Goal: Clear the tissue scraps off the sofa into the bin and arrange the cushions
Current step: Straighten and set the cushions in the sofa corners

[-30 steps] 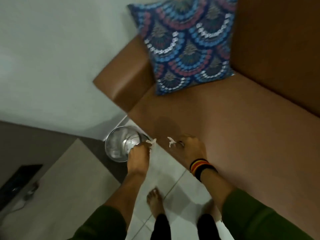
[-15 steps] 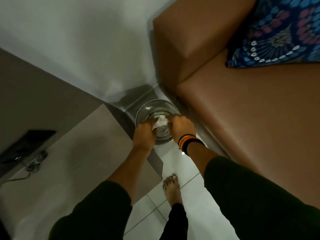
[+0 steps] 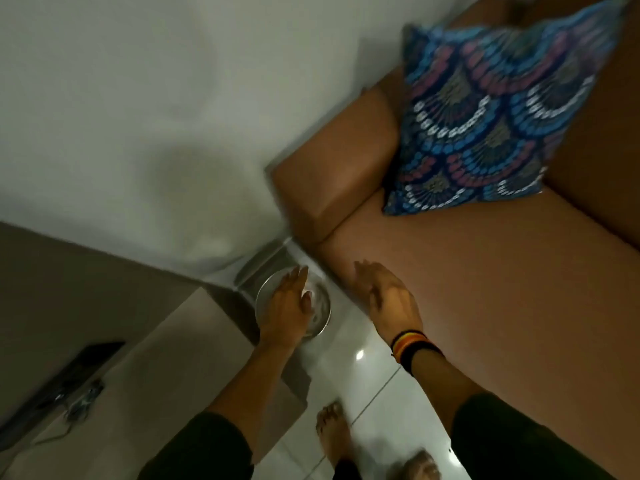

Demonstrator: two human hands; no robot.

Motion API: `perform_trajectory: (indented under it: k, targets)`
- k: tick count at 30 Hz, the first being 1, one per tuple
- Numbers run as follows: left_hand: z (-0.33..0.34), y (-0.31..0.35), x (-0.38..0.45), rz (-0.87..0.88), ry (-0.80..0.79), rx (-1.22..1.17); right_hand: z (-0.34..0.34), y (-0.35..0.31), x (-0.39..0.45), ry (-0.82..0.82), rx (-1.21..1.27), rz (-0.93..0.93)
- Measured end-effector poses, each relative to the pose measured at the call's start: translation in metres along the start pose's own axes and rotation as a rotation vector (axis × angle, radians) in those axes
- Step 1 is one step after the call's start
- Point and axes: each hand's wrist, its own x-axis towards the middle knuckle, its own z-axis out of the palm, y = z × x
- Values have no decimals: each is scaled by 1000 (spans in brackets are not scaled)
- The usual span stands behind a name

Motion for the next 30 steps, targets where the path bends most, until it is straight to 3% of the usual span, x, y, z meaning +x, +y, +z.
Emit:
perform_trajectory:
  k: [6, 11, 16, 21, 26, 30]
  targets:
    - [-17, 138, 46, 213, 60, -245, -135, 51, 58, 325, 133, 202]
    - [-6, 239, 102, 150, 85, -453, -223, 104, 129, 514, 326, 346]
    - [21, 289, 144, 163, 179, -546, -260, 146, 195, 508, 519, 465]
    - [41, 306, 158, 147, 334, -669, -277, 159, 249, 413, 677, 446]
    - [37, 326, 158, 55, 261, -799, -286, 167, 240, 361, 775, 441]
    - [39, 354, 151, 47, 150, -753, -296, 183, 182, 560, 830, 430]
